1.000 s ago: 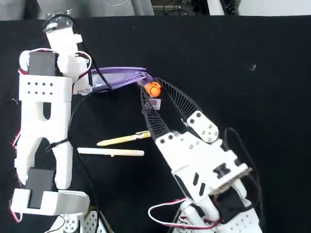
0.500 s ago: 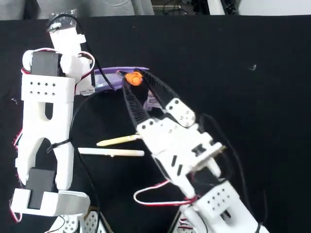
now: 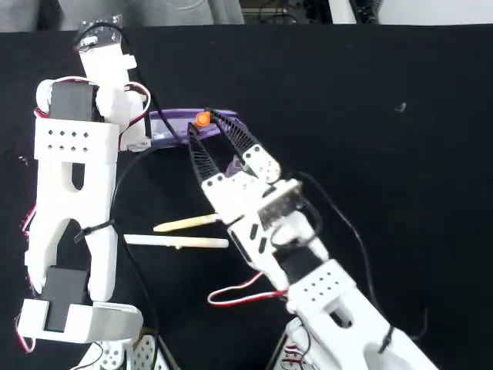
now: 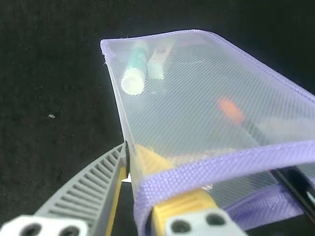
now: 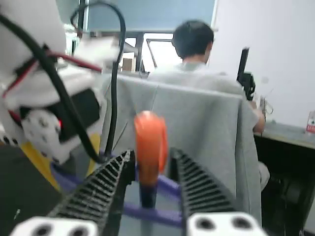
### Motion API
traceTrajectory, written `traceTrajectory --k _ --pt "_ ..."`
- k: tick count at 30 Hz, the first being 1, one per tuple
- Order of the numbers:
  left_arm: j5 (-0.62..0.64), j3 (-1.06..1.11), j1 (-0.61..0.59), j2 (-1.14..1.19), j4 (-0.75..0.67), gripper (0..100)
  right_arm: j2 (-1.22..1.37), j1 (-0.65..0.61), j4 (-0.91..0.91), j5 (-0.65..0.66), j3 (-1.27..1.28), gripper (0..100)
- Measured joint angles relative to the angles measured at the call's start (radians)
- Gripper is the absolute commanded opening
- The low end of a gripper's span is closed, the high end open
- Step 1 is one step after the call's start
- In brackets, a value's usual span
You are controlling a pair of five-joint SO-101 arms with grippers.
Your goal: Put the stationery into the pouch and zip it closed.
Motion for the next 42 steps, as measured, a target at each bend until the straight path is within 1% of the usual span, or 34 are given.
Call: traceTrajectory --k 7,12,14,19,22,26,29,33,37,42 --pt "0.0 0.021 0.0 -0.002 -0.009 3 0.175 0.0 -0.011 0.0 -0.064 24.4" --pt "0.0 0.048 -0.003 -0.006 -0.044 3 0.166 0.005 -0.003 0.0 -0.074 24.3" --pt "0.0 0.048 -0.018 -0.006 -0.055 3 0.132 0.009 0.041 0.0 -0.074 24.3" --pt "-0.002 0.048 -0.089 -0.006 -0.078 3 -0.044 0.044 0.255 0.0 -0.103 24.1" --pt "-0.002 0.048 -0.127 -0.006 -0.078 3 -0.181 0.061 0.425 0.0 -0.144 24.0" --pt "-0.003 0.048 -0.169 -0.006 -0.078 3 -0.321 0.068 0.697 0.0 -0.25 24.0" --pt "-0.003 0.049 -0.198 -0.006 -0.084 3 -0.347 0.068 0.904 0.0 -0.361 24.0" --pt "-0.003 0.049 -0.23 -0.005 -0.107 3 -0.339 0.068 1.114 0.0 -0.443 24.0" --pt "-0.003 0.06 -0.239 -0.005 -0.112 3 -0.273 0.066 1.257 0.0 -0.453 24.0" --pt "-0.018 0.121 -0.241 -0.021 -0.173 3 -0.245 0.078 1.286 0.055 -0.367 24.0"
